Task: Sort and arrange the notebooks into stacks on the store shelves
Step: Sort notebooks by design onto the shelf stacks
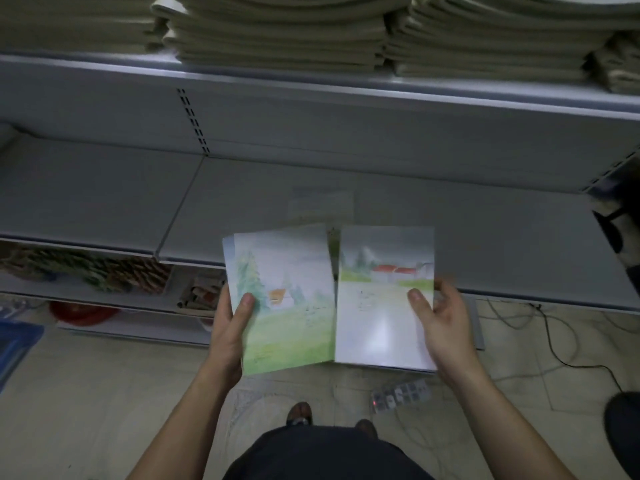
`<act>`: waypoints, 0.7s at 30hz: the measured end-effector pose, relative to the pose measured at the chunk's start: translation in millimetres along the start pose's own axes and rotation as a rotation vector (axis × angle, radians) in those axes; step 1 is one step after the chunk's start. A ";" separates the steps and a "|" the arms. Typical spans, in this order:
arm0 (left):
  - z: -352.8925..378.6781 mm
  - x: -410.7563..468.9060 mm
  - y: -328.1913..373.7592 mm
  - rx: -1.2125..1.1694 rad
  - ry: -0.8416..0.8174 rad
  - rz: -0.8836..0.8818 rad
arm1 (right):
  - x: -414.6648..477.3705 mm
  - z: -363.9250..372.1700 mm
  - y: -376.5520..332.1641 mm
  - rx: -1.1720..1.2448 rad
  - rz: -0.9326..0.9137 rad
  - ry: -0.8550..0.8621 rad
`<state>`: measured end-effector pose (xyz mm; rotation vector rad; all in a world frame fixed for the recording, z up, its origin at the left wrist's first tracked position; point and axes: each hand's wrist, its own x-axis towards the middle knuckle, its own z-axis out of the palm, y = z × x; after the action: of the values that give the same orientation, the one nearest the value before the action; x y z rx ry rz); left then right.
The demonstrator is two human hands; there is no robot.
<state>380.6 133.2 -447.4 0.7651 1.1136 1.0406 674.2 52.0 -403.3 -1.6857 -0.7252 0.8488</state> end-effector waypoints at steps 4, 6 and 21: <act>-25.7 5.7 5.2 -0.028 0.043 0.079 | 23.8 -17.5 -7.7 -0.023 -0.025 0.080; -37.7 5.1 11.2 -0.038 0.049 0.116 | 37.4 -22.6 -13.3 -0.089 -0.043 0.095; -8.1 6.5 16.9 -0.046 0.040 0.090 | 147.4 14.5 -10.1 -0.637 -0.007 0.124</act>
<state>368.8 145.1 -436.8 0.7662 1.0933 1.1580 744.6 181.2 -422.8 -2.2713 -0.9791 0.5231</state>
